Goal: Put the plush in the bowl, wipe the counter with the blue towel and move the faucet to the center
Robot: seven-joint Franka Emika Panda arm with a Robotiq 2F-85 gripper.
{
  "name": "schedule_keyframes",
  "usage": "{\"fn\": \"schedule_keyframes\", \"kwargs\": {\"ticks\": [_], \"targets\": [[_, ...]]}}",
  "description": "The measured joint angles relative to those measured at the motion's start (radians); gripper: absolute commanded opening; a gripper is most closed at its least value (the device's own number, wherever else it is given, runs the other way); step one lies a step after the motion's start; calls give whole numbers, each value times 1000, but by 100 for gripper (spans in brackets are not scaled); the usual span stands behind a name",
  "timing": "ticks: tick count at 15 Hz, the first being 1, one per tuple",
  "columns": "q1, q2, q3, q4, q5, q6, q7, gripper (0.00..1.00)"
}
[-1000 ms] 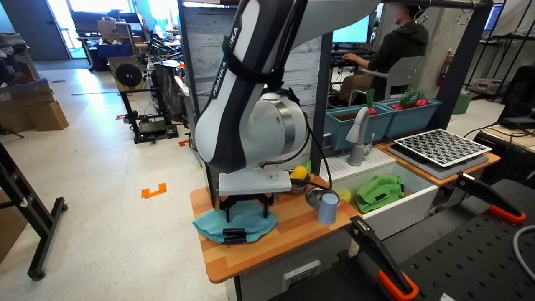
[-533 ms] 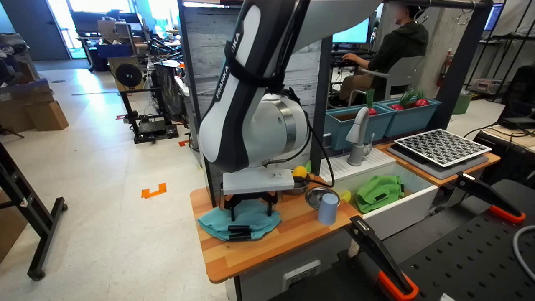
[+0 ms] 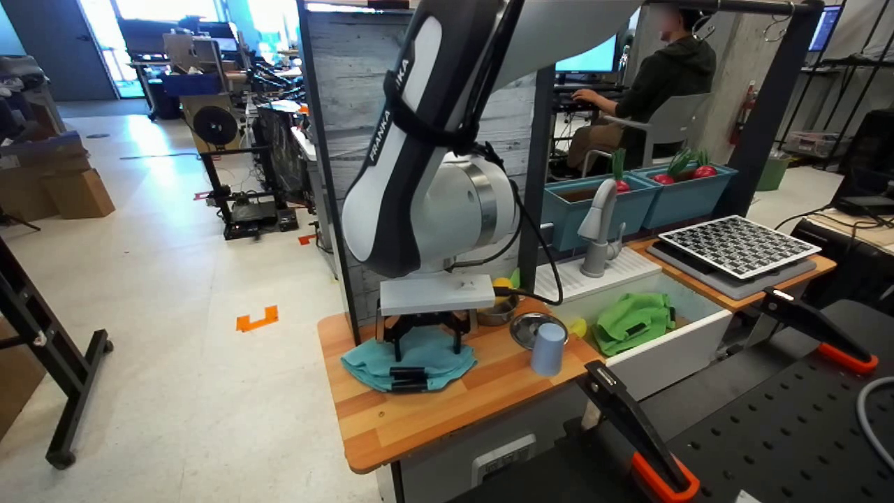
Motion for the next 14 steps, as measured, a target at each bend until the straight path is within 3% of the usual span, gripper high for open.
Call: {"fn": "schedule_keyframes", "kwargs": {"ticks": [14], "targets": [[-78,12,-4,33,17,-7,24,100]]}}
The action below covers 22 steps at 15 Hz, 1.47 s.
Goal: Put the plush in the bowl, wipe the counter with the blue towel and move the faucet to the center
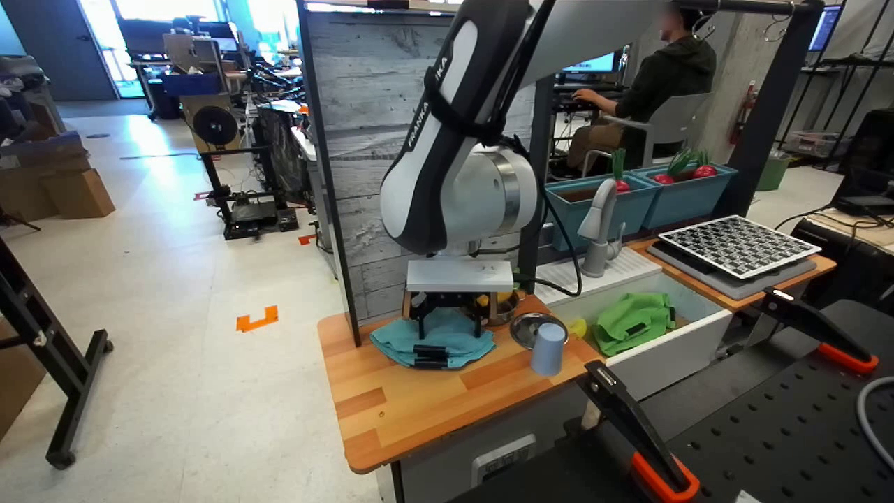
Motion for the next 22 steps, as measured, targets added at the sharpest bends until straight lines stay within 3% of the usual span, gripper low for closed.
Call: {"fn": "schedule_keyframes", "kwargs": {"ticks": [9,17,22], "targets": [[14,-26,1,-42,0,18,0,100],[14,-256,-5,-316,0,76,0,100],[-39,-417,-1,-463,36,88,-19,100]]}}
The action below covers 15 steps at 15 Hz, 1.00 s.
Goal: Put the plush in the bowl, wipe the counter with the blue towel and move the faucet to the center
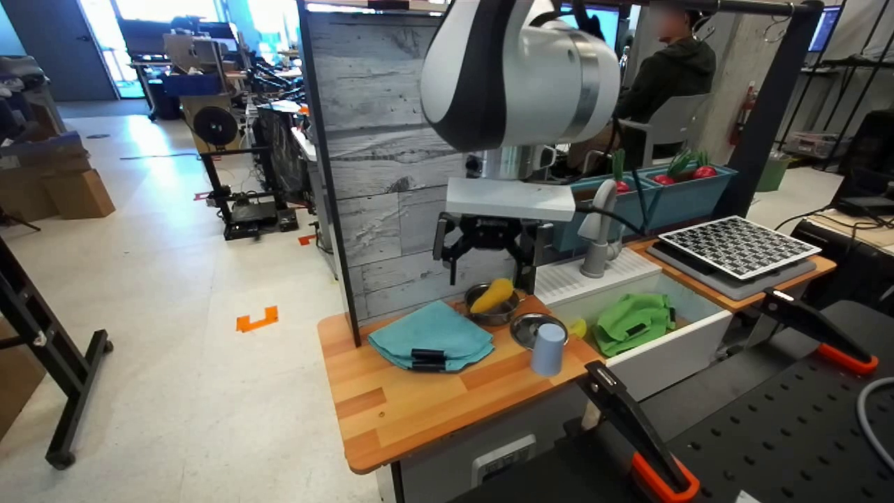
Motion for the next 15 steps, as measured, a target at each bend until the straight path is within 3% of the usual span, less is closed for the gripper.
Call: {"fn": "schedule_keyframes", "kwargs": {"ticks": [5,12,15], "targets": [[-142,-80,21,-79,90,0,-74,100],[-394,-87,97,-109,264,-10,-227,100],[-459,-87,106,-103,325,-20,-244,100]]}}
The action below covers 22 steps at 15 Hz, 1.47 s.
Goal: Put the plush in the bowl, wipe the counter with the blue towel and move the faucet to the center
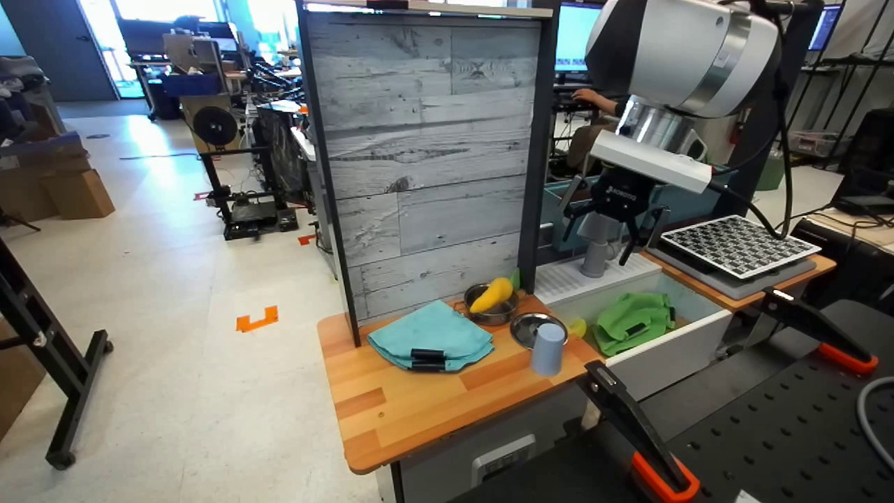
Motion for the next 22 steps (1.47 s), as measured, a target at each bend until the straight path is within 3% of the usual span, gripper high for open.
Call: {"fn": "schedule_keyframes", "kwargs": {"ticks": [15,22], "targets": [[-15,-27,-63,48,71,-2,197,100],[36,-27,-97,72,56,3,200,100]]}}
